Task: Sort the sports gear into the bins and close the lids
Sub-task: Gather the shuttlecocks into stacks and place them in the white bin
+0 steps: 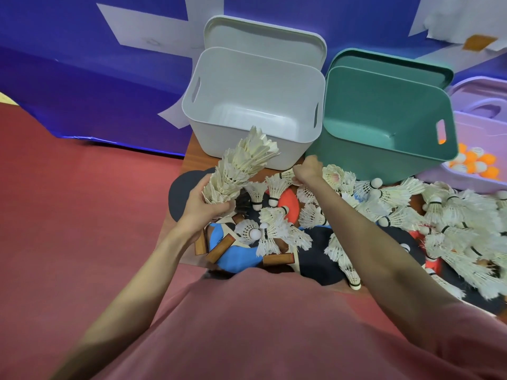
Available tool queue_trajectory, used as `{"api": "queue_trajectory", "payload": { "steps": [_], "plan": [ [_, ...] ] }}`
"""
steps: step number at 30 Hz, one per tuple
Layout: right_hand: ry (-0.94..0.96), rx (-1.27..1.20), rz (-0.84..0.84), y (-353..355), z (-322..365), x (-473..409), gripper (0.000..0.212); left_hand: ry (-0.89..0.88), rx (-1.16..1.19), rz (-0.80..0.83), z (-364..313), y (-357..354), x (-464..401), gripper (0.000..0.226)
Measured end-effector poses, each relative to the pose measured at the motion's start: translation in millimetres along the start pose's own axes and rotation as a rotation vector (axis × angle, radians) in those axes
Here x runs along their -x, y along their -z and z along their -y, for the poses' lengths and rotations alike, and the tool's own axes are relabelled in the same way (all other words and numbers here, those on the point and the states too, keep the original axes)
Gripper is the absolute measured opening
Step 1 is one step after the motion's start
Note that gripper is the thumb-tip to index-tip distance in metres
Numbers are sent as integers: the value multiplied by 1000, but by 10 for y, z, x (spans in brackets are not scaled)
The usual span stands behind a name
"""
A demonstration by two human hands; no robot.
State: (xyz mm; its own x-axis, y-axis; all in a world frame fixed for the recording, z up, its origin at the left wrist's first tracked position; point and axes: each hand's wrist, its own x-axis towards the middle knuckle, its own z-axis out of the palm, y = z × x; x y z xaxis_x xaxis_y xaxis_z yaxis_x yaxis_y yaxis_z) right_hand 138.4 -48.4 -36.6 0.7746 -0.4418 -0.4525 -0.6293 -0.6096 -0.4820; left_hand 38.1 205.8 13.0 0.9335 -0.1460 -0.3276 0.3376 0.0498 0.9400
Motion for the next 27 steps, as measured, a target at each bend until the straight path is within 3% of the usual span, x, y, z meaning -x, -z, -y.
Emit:
{"api": "queue_trajectory", "payload": {
  "steps": [7,12,15,19,23,27],
  "plan": [
    [-80,56,-85,-64,9,50,55,18,13,-38,-44,66,-1,57],
    [-18,90,-152,-75,-92,65,14,43,-42,-53,-9,89,-27,59],
    [30,99,-153,-48,-118,122,30,55,-65,-61,-5,104,-34,59],
    [132,64,-263,37,-125,305,12,59,-87,-61,15,117,-42,58],
    [188,25,-345,217,-200,551,12,58,-121,-59,50,131,-31,53],
    [250,-207,-374,526,-272,743,20,48,-164,-29,105,178,-40,52]
  ]
}}
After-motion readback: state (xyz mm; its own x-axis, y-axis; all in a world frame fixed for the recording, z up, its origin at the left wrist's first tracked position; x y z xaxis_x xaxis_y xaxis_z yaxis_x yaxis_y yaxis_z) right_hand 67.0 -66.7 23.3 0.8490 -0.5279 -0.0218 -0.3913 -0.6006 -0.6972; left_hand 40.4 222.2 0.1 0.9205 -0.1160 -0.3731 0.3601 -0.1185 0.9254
